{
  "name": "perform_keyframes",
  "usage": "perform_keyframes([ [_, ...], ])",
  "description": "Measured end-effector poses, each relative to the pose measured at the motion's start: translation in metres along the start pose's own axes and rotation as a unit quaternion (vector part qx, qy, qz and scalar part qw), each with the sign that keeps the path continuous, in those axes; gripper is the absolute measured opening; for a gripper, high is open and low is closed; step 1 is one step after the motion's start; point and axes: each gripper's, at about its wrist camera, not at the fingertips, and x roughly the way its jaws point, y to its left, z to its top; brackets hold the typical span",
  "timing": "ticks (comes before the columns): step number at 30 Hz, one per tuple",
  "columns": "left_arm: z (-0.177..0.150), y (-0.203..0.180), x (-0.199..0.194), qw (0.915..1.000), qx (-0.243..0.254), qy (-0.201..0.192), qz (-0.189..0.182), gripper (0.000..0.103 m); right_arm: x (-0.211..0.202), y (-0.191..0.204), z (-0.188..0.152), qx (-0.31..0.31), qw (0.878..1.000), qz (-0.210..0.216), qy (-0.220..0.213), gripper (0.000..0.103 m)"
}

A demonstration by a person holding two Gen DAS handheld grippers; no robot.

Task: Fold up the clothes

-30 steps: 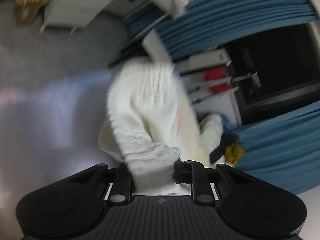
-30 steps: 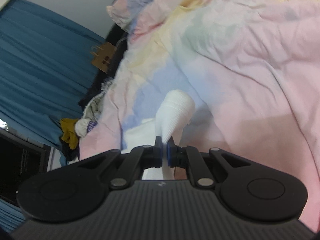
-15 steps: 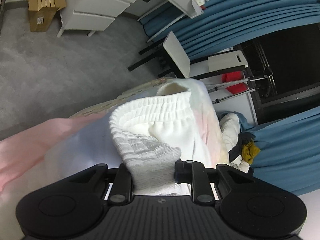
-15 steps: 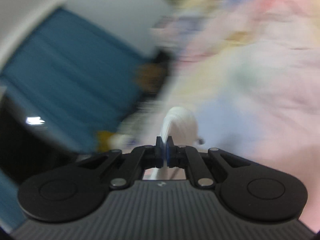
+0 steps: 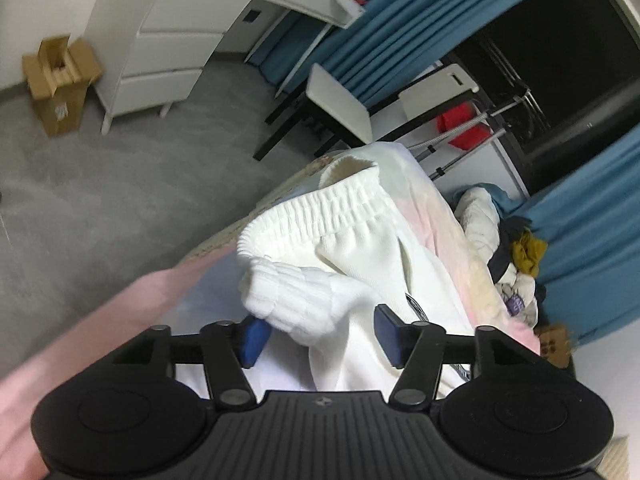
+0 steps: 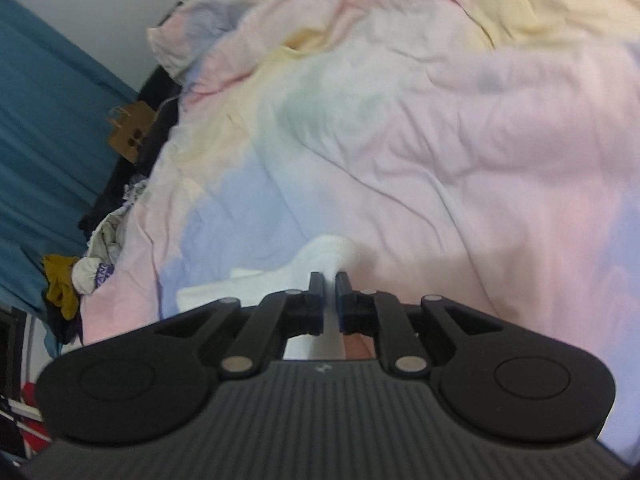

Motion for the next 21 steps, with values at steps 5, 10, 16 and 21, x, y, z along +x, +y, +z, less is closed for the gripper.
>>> perform_keyframes([
  [5, -0.003, -0.035, -0.038, 0.9959, 0.075, -0.048, 0.012, 0.079, -0.029, 0.022, -0.006, -0.072, 0.994, -0.01, -0.086, 0.044],
  [10, -0.014, -0.097, -0.051, 0.9801, 0.172, -0.098, -0.01, 0.085, -0.055, 0.047, -0.021, -0.135, 0.982, 0.058, -0.122, 0.073],
  [16, -0.063, -0.223, 0.047, 0.9509, 0.303, -0.025, -0.06, 0.085, -0.055, 0.076, -0.062, -0.221, 0.964, 0.144, -0.022, 0.076],
  [21, -0.117, -0.335, 0.152, 0.9118, 0.391, 0.064, -0.106, 0.085, -0.038, 0.081, -0.076, -0.227, 0.961, 0.153, 0.041, 0.076],
])
